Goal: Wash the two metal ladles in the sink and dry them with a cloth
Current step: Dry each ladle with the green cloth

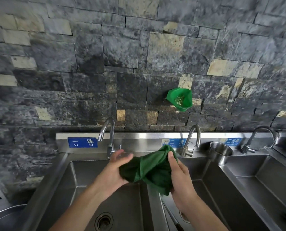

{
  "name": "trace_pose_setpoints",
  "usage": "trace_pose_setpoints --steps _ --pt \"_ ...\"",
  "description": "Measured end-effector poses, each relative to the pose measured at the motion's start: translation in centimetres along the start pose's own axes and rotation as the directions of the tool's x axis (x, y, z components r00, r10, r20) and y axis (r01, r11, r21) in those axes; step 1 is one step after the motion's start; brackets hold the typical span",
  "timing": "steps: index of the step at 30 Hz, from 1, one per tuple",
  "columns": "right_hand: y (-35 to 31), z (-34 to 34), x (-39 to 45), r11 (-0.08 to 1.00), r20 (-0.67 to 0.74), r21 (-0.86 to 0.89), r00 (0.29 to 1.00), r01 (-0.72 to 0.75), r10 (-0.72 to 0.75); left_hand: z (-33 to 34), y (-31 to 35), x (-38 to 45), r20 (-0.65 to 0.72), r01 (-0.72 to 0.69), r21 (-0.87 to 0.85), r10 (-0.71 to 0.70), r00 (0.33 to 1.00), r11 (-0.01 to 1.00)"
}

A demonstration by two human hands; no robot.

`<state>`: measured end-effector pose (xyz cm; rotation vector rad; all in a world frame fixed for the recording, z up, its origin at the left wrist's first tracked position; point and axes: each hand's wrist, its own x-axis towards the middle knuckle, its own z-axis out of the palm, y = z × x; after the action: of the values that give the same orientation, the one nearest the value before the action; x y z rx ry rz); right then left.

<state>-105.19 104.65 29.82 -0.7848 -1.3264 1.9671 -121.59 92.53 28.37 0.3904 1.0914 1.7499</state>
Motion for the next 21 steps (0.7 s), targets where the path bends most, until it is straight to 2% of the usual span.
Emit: trace_pose_setpoints --steps 1,3,5,9,12,15,17,18,21 --pt "0.1 0.4 0.0 0.989 -0.041 -0.137 0.998 0.05 -0.056 -0.2 -0.2 -0.8 0.05 -0.001 0.209 -0.01 0.999 0.978" --pt "0.4 1.1 0.0 0.893 -0.046 -0.423 0.98 0.155 -0.192 0.7 -0.3 -2.7 0.121 -0.004 0.589 -0.083 0.989 0.808" --pt "1.0 1.5 0.0 0.768 0.055 -0.589 0.961 0.252 -0.272 1.5 -0.5 -3.4 0.123 -0.06 0.713 -0.039 0.992 0.699" --pt "1.2 1.4 0.5 0.578 0.19 -0.734 0.924 0.358 -0.33 0.3 -1.0 -2.8 0.089 -0.175 0.774 0.169 0.982 0.608" --pt "1.1 0.0 1.4 0.451 0.293 -0.804 0.918 0.388 -0.267 -1.3 -0.9 -2.7 0.09 -0.172 0.809 0.172 0.981 0.562" --pt "1.1 -1.1 2.0 0.403 0.424 -0.804 0.897 0.437 -0.125 -2.4 -0.9 -2.0 0.088 -0.159 0.848 0.162 0.983 0.505" --pt "1.2 -1.5 2.1 0.416 0.472 -0.782 0.877 0.465 -0.092 -2.9 -1.5 -1.7 0.081 -0.137 0.837 0.129 0.988 0.529" --pt "1.3 -1.5 2.1 0.419 0.482 -0.776 0.872 0.472 -0.089 -3.0 -1.8 -1.6 0.087 -0.125 0.81 0.094 0.992 0.572" --pt "2.5 -1.9 2.6 0.399 0.494 -0.784 0.867 0.476 -0.065 -3.1 -3.6 -1.4 0.136 -0.044 0.736 -0.083 0.987 0.675"
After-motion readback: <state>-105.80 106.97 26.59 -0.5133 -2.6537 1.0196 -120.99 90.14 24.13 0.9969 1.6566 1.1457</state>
